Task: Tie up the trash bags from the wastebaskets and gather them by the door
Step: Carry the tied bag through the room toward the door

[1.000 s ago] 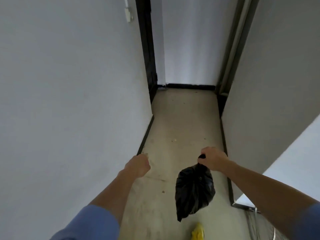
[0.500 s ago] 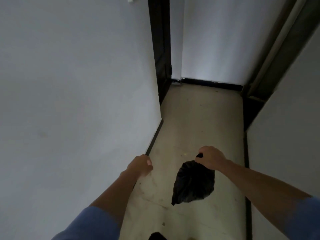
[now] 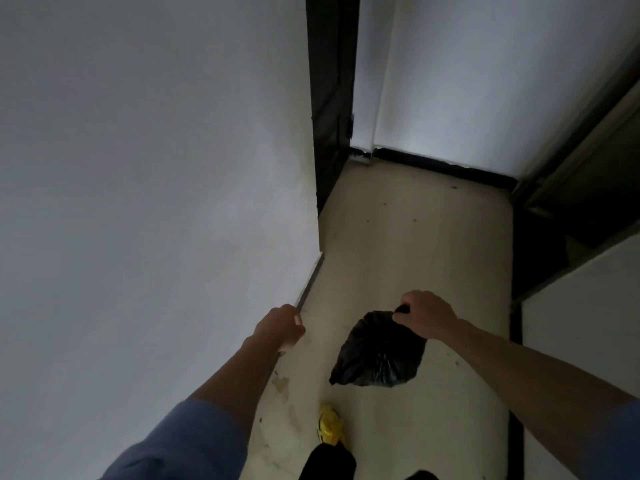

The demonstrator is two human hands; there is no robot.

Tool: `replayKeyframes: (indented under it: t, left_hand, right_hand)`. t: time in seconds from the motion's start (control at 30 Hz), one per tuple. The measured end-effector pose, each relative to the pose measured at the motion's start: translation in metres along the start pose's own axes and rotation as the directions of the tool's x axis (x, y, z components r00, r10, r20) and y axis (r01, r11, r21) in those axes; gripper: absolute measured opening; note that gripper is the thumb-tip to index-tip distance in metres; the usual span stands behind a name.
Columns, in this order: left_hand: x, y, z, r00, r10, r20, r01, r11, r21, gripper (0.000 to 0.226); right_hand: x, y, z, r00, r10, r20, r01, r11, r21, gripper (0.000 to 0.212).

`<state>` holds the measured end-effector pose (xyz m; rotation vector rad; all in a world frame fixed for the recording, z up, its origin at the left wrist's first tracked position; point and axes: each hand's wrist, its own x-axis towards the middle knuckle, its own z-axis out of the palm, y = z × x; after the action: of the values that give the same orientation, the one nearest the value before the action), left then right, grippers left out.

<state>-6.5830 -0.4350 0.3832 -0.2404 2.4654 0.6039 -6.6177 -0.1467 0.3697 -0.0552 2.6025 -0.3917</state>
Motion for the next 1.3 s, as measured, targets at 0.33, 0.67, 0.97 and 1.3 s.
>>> replayKeyframes:
  t: [0.33, 0.67, 0.97, 1.3]
  left_hand:
    - [0.163, 0.036, -0.037, 0.992, -0.108, 0.060, 0.110, 0.994, -0.025, 0.021]
    - [0.347, 0.021, 0.019, 0.955, -0.280, 0.101, 0.288, 0.955, -0.077, 0.020]
    - [0.486, -0.041, 0.113, 0.942, -0.335, 0.039, 0.337, 0.935, -0.112, 0.019]
    - [0.510, -0.058, 0.160, 0.942, -0.325, 0.086, 0.333, 0.938, -0.097, 0.019]
  right_hand:
    - [0.210, -0.011, -0.024, 0.989, -0.044, 0.142, 0.041, 0.999, 0.018, 0.025]
    - [0.438, -0.006, 0.063, 0.941, -0.132, 0.311, 0.132, 0.991, 0.021, 0.024]
    - [0.572, 0.012, 0.183, 0.940, -0.132, 0.316, 0.131, 0.991, 0.023, 0.028]
    - [0.593, 0.038, 0.221, 0.936, -0.042, 0.349, -0.013, 0.988, 0.153, 0.052]
